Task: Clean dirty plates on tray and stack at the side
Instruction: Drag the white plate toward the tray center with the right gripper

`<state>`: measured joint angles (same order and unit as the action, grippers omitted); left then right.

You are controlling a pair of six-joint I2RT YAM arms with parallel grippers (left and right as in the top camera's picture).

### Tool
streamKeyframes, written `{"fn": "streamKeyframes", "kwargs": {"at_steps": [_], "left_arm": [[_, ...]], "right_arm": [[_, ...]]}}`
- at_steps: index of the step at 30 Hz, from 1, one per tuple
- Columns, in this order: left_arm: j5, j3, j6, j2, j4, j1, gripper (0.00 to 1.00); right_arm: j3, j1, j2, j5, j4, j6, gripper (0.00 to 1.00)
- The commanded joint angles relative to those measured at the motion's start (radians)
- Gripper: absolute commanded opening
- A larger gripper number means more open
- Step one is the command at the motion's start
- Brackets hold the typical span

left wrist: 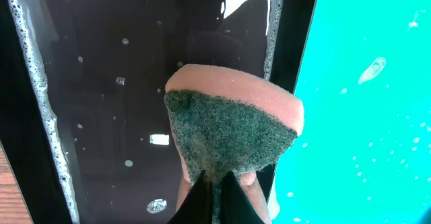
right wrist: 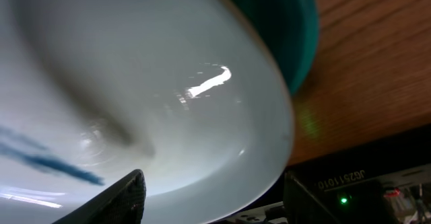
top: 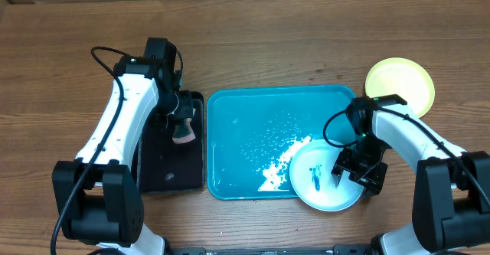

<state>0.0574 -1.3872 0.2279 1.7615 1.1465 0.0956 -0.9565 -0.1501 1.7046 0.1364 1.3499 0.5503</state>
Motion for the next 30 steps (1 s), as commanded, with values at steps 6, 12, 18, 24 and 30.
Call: {"fn": "streamKeyframes", "kwargs": {"at_steps": [6,12,18,24,30], "left_arm": [[0.022,0.001,-0.027,-0.008,-0.023,-0.003,0.04],[0.022,0.001,-0.027,-0.008,-0.023,-0.003,0.04],[0.022,0.001,-0.027,-0.008,-0.021,-0.003,0.04],[0.022,0.001,-0.031,-0.008,-0.021,-0.003,0.04],[0.022,0.001,-0.035,-0.008,-0.018,-0.003,0.04]], "right_arm": [[0.003,0.000,-0.010,-0.083,-0.008,0.082,0.67],[0.005,0.000,-0.009,-0.090,-0.079,0.103,0.54],[0.008,0.000,-0.008,-0.101,-0.179,0.105,0.44],[0.009,0.000,-0.008,-0.137,-0.245,0.069,0.33],[0.009,-0.002,-0.008,-0.132,-0.347,-0.010,0.24]]}}
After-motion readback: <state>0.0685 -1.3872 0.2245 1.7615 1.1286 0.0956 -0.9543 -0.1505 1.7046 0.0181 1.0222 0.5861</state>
